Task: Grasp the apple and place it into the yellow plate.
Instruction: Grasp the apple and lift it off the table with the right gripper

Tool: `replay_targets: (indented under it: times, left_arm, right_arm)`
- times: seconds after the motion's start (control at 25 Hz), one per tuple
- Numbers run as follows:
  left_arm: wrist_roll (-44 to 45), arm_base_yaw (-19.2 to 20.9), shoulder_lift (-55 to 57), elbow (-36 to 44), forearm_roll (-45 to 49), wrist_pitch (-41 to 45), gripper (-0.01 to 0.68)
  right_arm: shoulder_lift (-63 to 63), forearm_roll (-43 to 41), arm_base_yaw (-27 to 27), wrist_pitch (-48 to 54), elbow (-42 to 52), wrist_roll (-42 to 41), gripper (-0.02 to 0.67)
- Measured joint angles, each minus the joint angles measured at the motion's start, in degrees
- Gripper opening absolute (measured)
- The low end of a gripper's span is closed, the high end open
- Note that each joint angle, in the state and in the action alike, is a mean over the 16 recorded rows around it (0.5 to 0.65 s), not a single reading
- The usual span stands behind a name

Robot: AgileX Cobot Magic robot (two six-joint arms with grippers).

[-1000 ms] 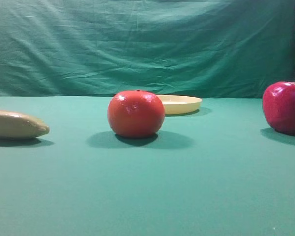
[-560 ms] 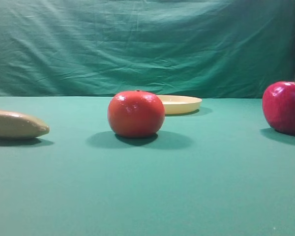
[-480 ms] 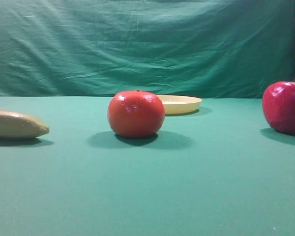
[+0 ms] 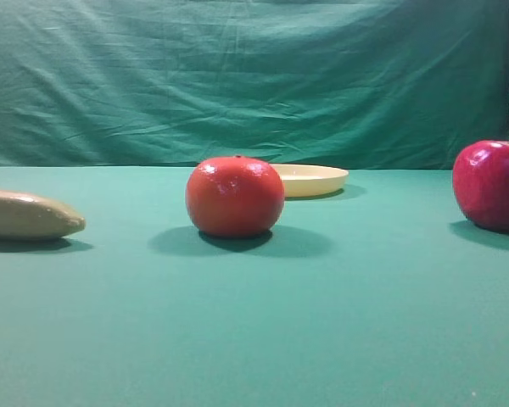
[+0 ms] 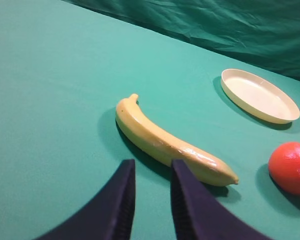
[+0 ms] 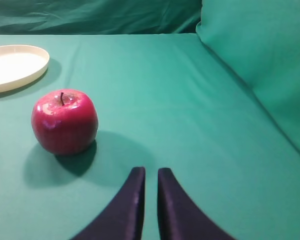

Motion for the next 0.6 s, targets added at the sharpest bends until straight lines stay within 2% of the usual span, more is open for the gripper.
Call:
replay_targets:
  times: [0.24, 0.6]
  left_arm:
    - [0.0, 0.0, 0.0, 0.0, 0.0, 0.0, 0.157]
    - [0.0, 0.0, 0.0, 0.0, 0.0, 0.0, 0.157]
  right_arm:
    - [0.0, -1.71, 0.0, -2.03, 0.04, 0.8, 0.062]
    - [0.94, -3.02, 0.0, -13.12, -0.44, 3.86, 0.062]
